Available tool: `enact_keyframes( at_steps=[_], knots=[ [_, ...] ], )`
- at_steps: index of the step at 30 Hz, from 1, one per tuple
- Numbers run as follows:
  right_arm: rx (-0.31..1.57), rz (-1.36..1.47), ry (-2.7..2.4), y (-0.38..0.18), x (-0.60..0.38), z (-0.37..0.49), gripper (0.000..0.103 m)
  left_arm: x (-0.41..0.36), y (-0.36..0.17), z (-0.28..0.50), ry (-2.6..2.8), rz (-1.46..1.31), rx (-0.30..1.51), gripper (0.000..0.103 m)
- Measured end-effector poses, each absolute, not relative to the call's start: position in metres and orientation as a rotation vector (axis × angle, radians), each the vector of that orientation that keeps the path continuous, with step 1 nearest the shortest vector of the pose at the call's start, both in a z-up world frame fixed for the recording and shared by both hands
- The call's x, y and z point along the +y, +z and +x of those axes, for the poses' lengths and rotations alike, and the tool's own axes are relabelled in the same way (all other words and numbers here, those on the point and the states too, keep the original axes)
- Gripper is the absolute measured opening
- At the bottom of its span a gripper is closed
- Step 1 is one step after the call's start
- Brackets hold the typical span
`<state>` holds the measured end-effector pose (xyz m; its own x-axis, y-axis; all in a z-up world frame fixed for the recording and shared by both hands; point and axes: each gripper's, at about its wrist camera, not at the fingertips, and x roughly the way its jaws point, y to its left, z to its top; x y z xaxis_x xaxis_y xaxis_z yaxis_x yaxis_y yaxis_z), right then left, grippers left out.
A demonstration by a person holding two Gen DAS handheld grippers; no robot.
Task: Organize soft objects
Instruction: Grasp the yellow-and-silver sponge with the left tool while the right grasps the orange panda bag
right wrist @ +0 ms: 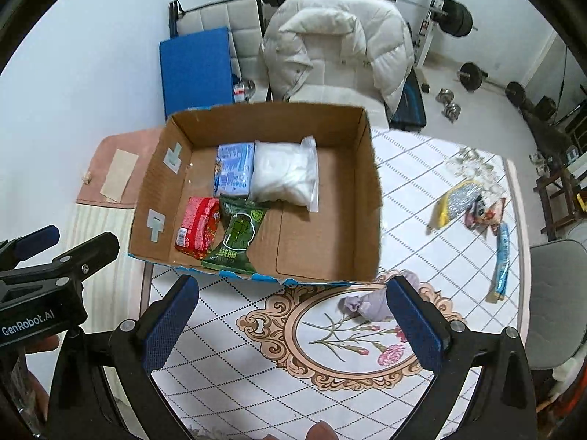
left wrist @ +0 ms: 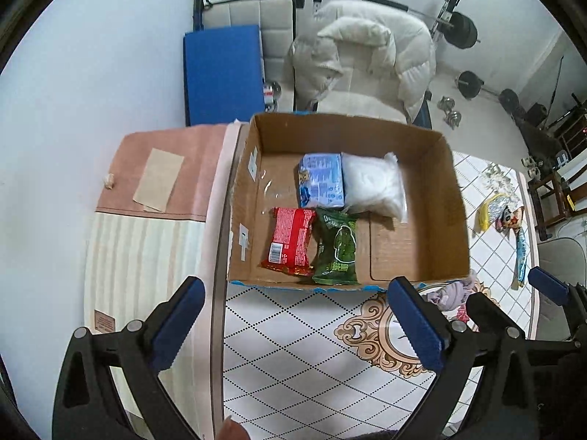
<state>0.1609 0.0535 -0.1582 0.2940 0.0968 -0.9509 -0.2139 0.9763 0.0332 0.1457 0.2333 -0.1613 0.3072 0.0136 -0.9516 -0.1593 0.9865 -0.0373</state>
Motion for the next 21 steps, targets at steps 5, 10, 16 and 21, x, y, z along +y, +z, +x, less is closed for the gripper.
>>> enact_keyframes(
  at_steps=[5, 10, 16, 21],
  knots=[
    [1.228, -0.087, 0.225, -0.137, 0.049, 0.151, 0.103, 0.228, -0.141, 0.137, 0.110, -0.125, 1.214, 0.102],
    [1.220, -0.053, 0.240, -0.126, 0.044, 0.146, 0.103, 0.226, -0.130, 0.134, 0.098, -0.146, 1.205, 0.102],
    [1.256, 0.031, 0.226, -0.128, 0.002, 0.154, 0.103, 0.184, -0.120, 0.156, 0.061, -0.064, 1.174, 0.102],
    [1.291, 0.133, 0.096, -0.141, -0.085, 0.174, 0.103, 0.093, -0.133, 0.209, -0.080, 0.086, 1.184, 0.102]
  ],
)
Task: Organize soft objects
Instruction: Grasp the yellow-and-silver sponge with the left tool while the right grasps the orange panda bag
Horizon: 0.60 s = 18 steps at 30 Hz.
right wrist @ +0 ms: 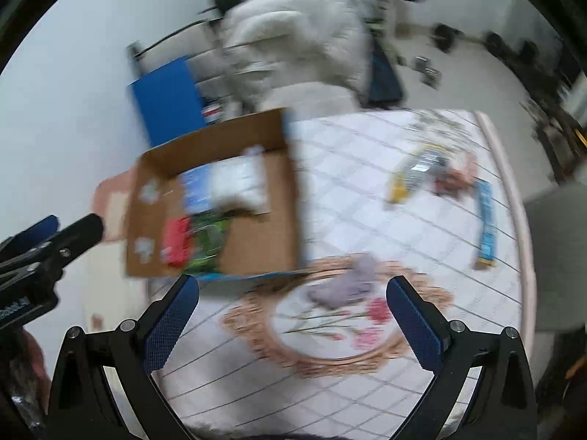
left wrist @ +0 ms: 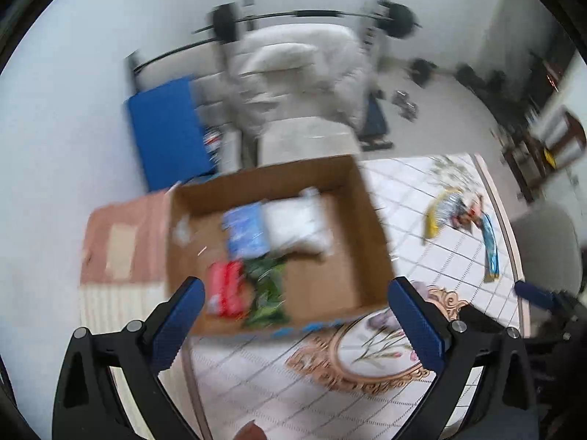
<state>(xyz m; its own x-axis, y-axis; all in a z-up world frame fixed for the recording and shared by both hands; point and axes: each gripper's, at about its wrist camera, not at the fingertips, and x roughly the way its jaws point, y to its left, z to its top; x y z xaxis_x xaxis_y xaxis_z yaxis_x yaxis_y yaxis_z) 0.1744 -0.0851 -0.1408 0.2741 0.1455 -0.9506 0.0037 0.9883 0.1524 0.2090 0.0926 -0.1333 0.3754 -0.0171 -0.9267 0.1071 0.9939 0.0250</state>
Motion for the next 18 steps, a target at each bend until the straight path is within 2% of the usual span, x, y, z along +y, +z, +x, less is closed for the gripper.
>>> enact_keyframes(
  at_steps=[5, 12, 17, 18],
  knots=[
    [1.336, 0.234, -0.068, -0.177, -0.203, 0.215, 0.103, -0.025, -0.181, 0.274, -0.200, 0.346, 1.234, 0.102],
    [1.419, 0.442, -0.168, -0.249, -0.341, 0.279, 0.103, -0.170, -0.304, 0.362, -0.399, 0.521, 1.452, 0.100],
    [1.470, 0.494, -0.171, -0.292, -0.393, 0.307, 0.103, -0.229, -0.371, 0.382, -0.439, 0.649, 1.524, 0.100],
    [1.476, 0.492, -0.168, -0.297, -0.398, 0.310, 0.103, -0.236, -0.381, 0.384, -0.445, 0.667, 1.532, 0.097]
  ],
)
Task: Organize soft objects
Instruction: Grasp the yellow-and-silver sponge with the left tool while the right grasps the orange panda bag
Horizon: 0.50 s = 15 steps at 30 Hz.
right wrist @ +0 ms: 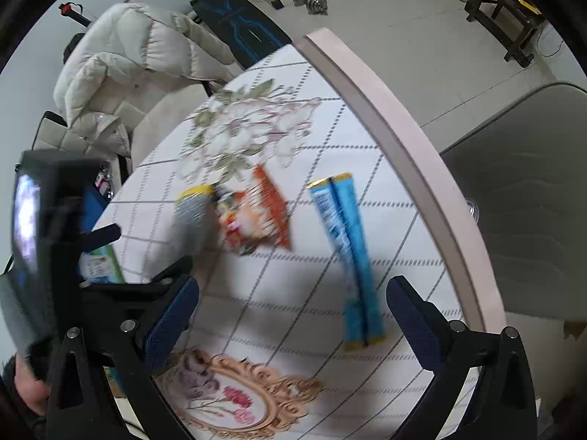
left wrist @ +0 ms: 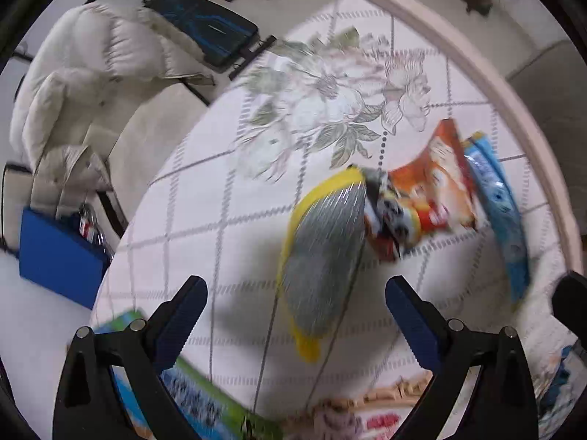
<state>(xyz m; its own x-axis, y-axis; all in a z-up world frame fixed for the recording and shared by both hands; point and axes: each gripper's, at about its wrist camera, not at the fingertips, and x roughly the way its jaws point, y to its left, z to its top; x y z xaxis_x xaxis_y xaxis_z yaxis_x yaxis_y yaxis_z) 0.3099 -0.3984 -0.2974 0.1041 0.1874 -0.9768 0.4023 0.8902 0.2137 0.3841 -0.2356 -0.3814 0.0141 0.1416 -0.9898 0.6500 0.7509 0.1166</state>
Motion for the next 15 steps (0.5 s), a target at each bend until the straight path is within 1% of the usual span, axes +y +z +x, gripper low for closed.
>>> enact_keyframes(
  at_steps=[1, 2, 3, 5, 6, 11, 15],
  knots=[
    [1.485, 0.487, -0.161, -0.303, -0.402, 0.313, 0.103, -0.239, -0.390, 0.386, -0.445, 0.673, 1.547, 0.092],
    [1.497, 0.479, -0.149, -0.309, -0.404, 0.318, 0.103, -0.239, -0.396, 0.389, -0.431, 0.671, 1.572, 0.079],
    [1.504, 0.474, -0.137, -0.312, -0.405, 0.321, 0.103, -0.237, -0.402, 0.393, -0.416, 0.640, 1.607, 0.062],
    [1.518, 0.458, -0.106, -0.318, -0.406, 0.330, 0.103, -0.222, -0.409, 0.401, -0.373, 0.536, 1.677, 0.048],
    [1.520, 0.450, -0.094, -0.319, -0.407, 0.333, 0.103, -0.214, -0.410, 0.402, -0.351, 0.492, 1.695, 0.046],
    [1.537, 0.410, -0.035, -0.325, -0.388, 0.356, 0.103, -0.170, -0.411, 0.408, -0.241, 0.260, 1.740, 0.046],
    [1.600, 0.402, 0.000, -0.346, -0.367, 0.379, 0.103, -0.153, -0.420, 0.407, -0.198, 0.176, 1.773, 0.046]
  ],
)
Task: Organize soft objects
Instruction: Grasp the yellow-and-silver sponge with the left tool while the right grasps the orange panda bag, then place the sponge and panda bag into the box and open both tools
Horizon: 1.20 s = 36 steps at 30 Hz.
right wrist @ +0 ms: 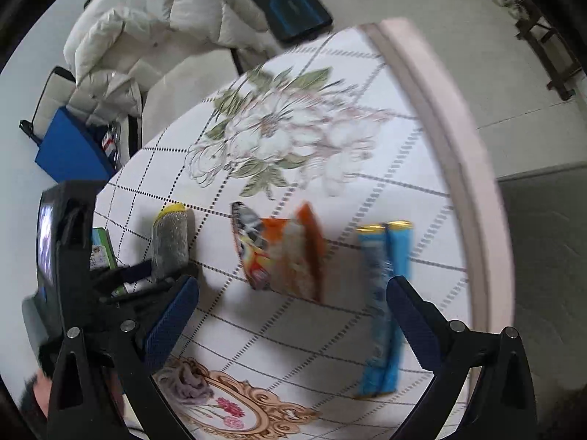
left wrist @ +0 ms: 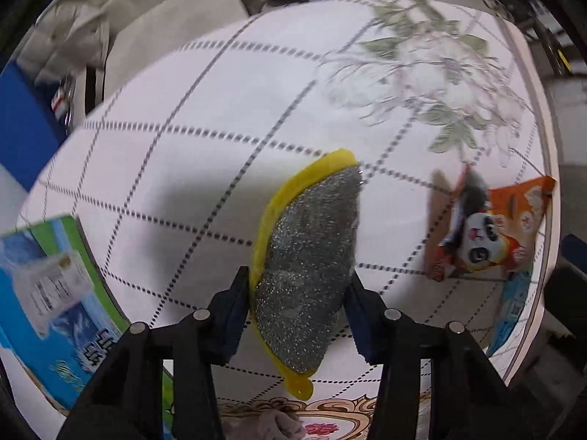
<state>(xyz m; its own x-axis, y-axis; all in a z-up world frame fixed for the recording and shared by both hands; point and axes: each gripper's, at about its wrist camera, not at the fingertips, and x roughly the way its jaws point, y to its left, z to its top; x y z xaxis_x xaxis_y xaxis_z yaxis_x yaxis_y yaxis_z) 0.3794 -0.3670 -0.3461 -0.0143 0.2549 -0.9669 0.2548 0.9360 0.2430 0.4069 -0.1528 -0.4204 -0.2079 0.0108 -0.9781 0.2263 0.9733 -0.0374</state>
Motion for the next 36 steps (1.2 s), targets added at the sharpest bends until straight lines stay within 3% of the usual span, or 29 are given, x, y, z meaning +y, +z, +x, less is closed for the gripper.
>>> enact_keyframes(
  at_steps=[4, 6, 8, 11, 16, 20, 27, 32, 36],
  knots=[
    [1.670, 0.381, -0.002, -0.374, -0.351, 0.394, 0.101, -0.149, -0.417, 0.406, -0.166, 0.147, 1.745, 0.044],
    [1.702, 0.383, 0.001, -0.387, -0.345, 0.398, 0.089, -0.148, -0.413, 0.406, -0.155, 0.132, 1.739, 0.043],
    [1.725, 0.363, -0.009, -0.397, -0.338, 0.398, 0.062, -0.140, -0.412, 0.398, -0.157, 0.120, 1.734, 0.043],
    [1.711, 0.362, -0.014, -0.400, -0.334, 0.393, 0.055, -0.137, -0.397, 0.392, -0.158, 0.110, 1.705, 0.042],
    [1.672, 0.381, 0.028, -0.376, -0.328, 0.382, 0.054, -0.127, -0.346, 0.386, -0.177, 0.085, 1.625, 0.042],
    [1.594, 0.391, 0.132, -0.324, -0.302, 0.365, 0.054, -0.101, -0.289, 0.373, -0.206, 0.034, 1.552, 0.043],
    [1.527, 0.351, 0.326, -0.251, -0.215, 0.333, 0.054, 0.016, -0.215, 0.332, -0.138, -0.015, 1.468, 0.043],
    [1.539, 0.301, 0.471, -0.234, -0.117, 0.306, 0.054, 0.125, -0.218, 0.326, 0.008, -0.045, 1.491, 0.043],
    [1.586, 0.272, 0.504, -0.252, -0.053, 0.300, 0.054, 0.197, -0.253, 0.332, 0.104, -0.095, 1.563, 0.043]
  ],
)
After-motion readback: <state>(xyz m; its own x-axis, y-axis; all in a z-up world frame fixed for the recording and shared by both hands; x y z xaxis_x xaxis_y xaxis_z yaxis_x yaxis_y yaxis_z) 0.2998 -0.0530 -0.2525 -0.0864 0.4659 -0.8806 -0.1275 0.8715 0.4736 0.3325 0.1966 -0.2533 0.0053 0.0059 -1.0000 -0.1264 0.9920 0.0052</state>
